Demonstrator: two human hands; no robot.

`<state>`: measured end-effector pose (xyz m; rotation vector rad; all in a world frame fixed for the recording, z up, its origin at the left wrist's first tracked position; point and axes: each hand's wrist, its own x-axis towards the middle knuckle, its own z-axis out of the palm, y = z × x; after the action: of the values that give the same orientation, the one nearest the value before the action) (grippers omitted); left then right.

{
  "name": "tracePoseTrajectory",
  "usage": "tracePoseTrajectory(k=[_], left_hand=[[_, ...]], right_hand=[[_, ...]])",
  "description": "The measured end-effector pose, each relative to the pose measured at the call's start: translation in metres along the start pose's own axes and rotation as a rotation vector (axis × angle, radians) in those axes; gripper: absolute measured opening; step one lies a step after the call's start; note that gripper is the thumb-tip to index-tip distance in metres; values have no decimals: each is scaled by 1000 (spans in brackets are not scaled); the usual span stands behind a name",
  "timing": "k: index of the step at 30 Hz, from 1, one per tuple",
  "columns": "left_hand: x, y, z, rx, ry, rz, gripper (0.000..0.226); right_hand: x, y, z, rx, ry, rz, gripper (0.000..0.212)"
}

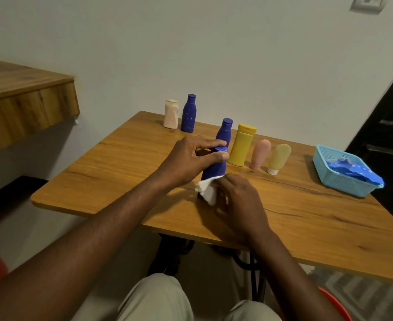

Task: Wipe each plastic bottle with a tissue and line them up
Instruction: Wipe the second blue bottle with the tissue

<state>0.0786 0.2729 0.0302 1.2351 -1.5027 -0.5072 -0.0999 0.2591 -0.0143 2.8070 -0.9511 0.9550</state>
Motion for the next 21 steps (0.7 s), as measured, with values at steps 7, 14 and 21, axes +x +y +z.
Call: tracePoseTrajectory(k=[7,14,21], left_hand=[[0,1,-1,-1,-9,2,43],[0,-1,0,10,-6,-13,45],[0,4,-4,29,-19,-17,41]], right_hand=[[7,1,11,-4,-10,-116,44],[6,20,1,140,183,72,30],[17,2,14,234,362,68,20]])
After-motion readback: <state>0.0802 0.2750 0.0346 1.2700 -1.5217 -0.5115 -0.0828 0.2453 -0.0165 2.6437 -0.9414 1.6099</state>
